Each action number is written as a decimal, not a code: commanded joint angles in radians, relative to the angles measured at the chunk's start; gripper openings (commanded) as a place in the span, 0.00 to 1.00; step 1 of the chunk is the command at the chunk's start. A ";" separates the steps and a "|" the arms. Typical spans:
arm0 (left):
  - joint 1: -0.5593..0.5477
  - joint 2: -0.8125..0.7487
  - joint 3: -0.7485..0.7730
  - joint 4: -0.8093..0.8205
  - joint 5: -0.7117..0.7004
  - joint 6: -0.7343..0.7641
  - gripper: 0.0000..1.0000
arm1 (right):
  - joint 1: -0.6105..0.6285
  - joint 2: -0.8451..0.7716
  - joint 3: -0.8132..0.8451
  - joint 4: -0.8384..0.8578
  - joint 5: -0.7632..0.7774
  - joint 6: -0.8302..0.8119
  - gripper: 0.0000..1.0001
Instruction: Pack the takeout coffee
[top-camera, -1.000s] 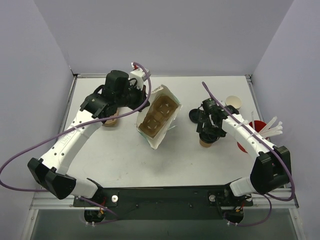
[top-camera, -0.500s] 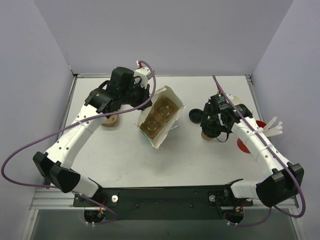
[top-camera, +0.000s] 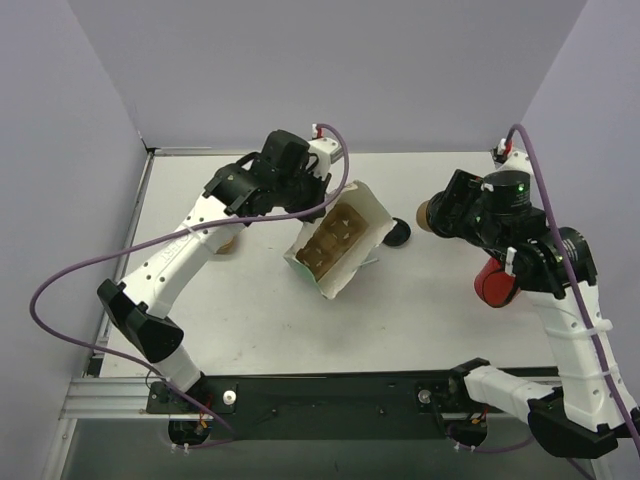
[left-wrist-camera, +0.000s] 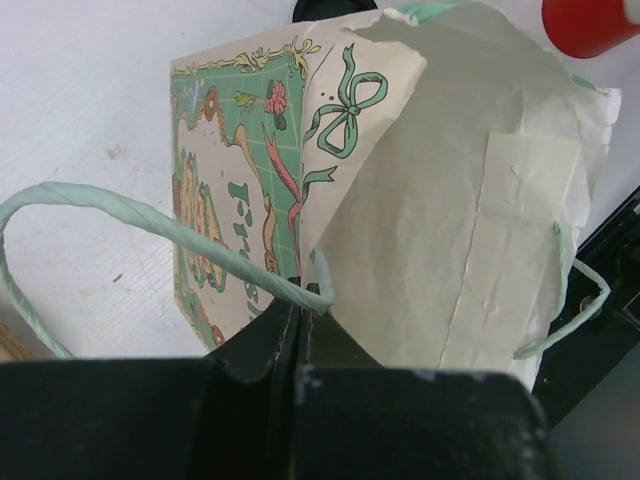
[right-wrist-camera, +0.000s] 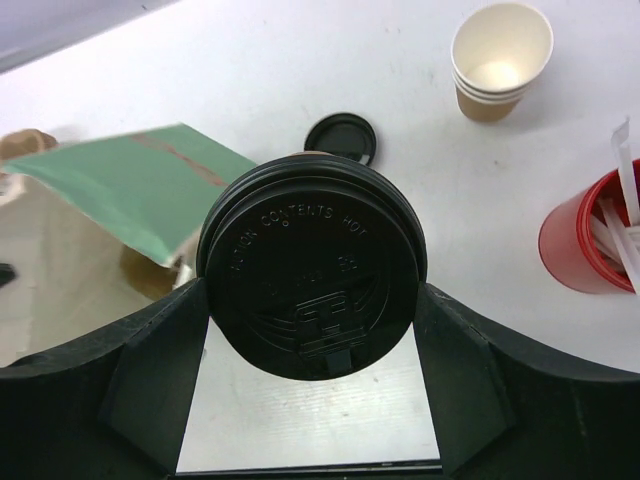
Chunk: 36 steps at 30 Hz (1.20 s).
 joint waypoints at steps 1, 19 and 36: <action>-0.037 0.050 0.113 -0.073 -0.111 -0.024 0.00 | 0.018 -0.023 0.072 0.004 -0.016 -0.019 0.31; -0.168 0.197 0.302 -0.170 -0.287 -0.280 0.00 | 0.257 0.080 0.155 0.080 -0.056 0.061 0.31; -0.168 0.084 0.077 0.123 -0.247 -0.588 0.00 | 0.320 0.222 0.118 0.030 0.047 0.161 0.29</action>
